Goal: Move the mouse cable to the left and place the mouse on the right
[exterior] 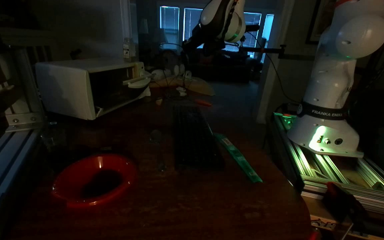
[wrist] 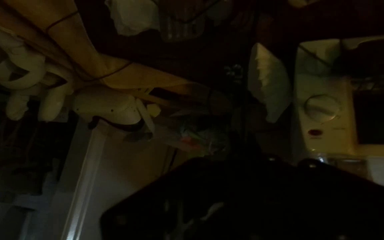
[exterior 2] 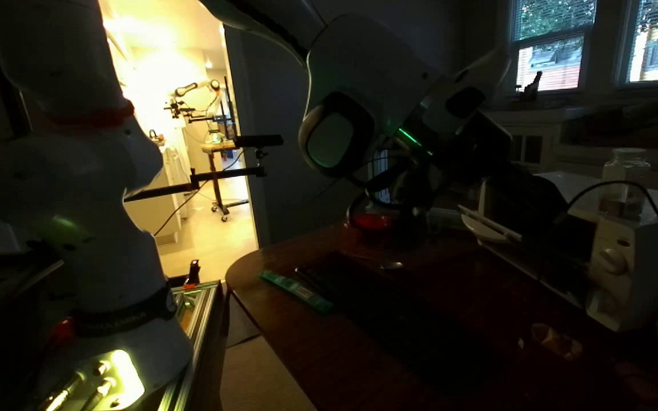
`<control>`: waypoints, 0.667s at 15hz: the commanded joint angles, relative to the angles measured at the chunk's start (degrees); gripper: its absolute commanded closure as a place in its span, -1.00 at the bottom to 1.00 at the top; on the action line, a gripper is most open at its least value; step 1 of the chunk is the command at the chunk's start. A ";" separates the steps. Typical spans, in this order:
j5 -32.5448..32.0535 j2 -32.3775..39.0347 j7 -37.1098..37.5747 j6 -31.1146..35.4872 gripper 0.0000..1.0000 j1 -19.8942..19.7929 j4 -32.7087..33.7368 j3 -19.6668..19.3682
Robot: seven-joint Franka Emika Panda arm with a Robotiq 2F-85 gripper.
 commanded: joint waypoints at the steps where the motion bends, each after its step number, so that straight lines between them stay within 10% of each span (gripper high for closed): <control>1: -2.84 -3.74 -2.90 -6.92 0.98 1.93 -2.70 2.09; 7: -16.32 -7.23 2.37 -17.88 0.98 7.12 -2.30 5.74; 10: -9.51 -8.42 -6.96 -23.54 0.98 15.04 -1.14 4.65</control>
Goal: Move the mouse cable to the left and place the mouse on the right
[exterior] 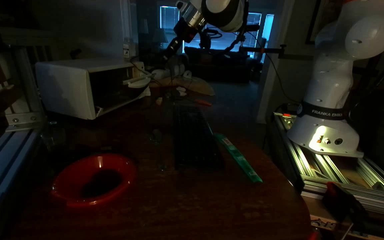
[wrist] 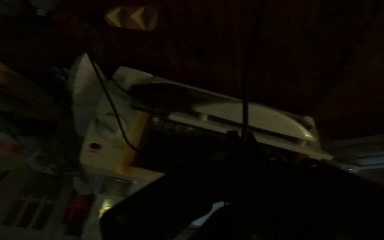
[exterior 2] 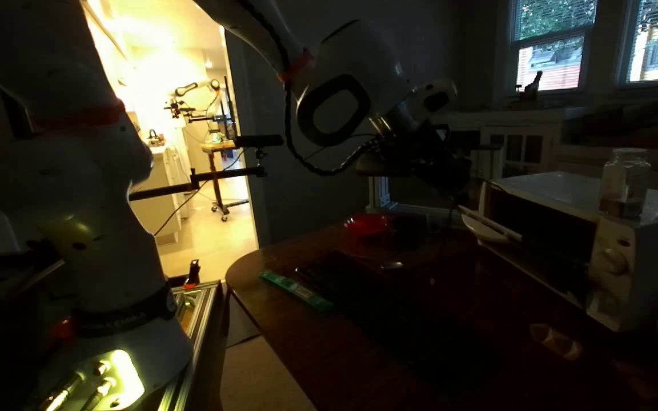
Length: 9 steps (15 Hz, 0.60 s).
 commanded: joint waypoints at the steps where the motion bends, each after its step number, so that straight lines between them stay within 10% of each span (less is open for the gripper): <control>1: 3.05 -2.97 -7.90 -7.67 0.98 7.47 0.27 -2.14; 9: 5.95 -7.45 -28.74 -0.02 0.98 15.68 -1.69 -8.49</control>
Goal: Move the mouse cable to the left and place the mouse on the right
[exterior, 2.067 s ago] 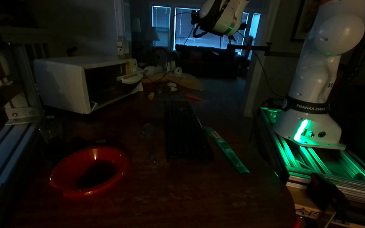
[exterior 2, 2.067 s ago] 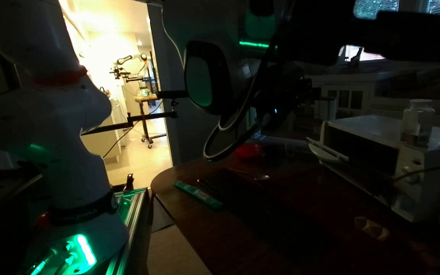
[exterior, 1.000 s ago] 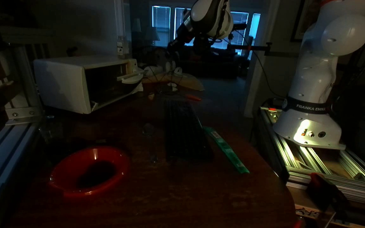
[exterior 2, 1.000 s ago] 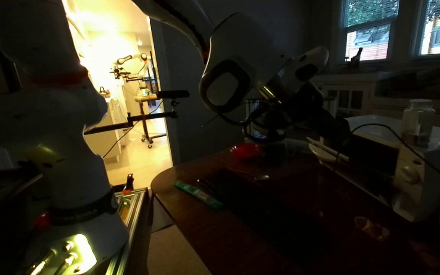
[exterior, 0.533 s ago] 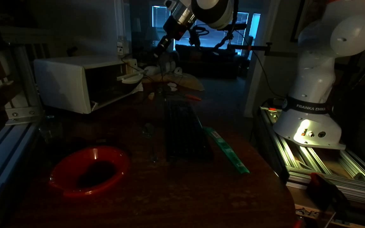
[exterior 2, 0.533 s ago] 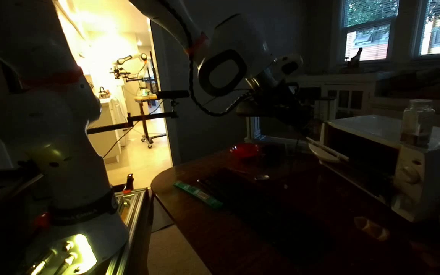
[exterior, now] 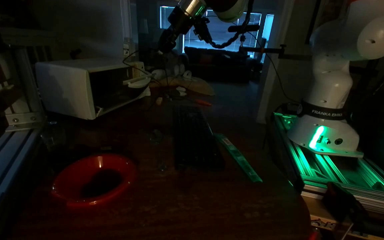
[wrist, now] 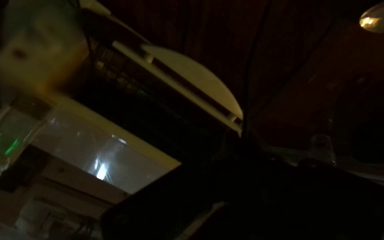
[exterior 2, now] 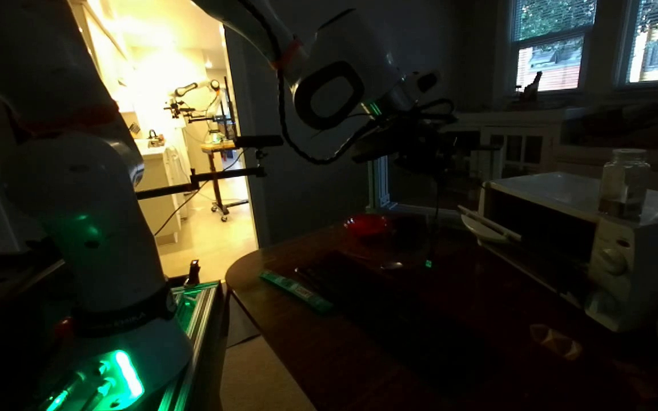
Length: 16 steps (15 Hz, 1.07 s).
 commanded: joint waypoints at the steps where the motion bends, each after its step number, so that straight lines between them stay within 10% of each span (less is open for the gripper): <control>1: 3.18 -5.10 -9.85 7.11 0.98 6.91 -3.52 -4.69; 8: -10.91 -13.64 -13.73 24.37 0.98 27.51 -10.57 -24.22; 16: -3.77 -4.49 -5.51 53.85 0.98 27.04 -8.88 -31.81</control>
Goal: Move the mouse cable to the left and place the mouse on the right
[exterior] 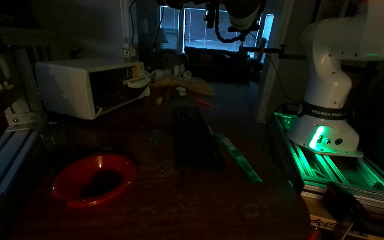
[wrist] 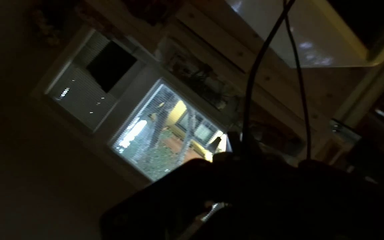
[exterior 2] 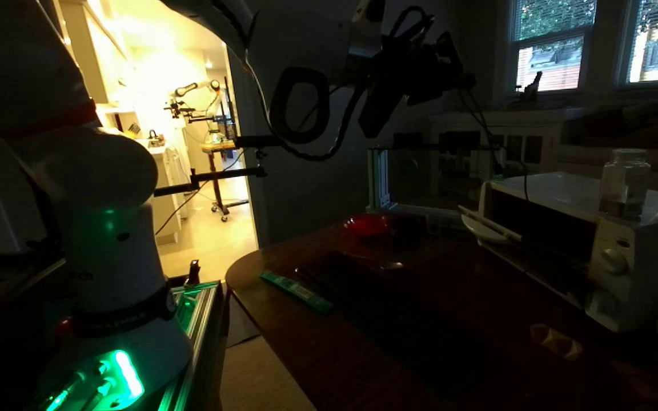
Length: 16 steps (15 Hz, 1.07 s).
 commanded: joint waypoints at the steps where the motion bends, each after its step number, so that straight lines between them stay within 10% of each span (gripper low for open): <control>1: 4.50 4.37 1.90 8.17 0.98 -0.22 0.00 -1.07; 6: 8.84 5.92 -0.09 9.83 0.98 0.14 0.04 -0.52; 16: -8.91 -3.03 1.89 -24.78 0.98 5.45 0.77 -4.41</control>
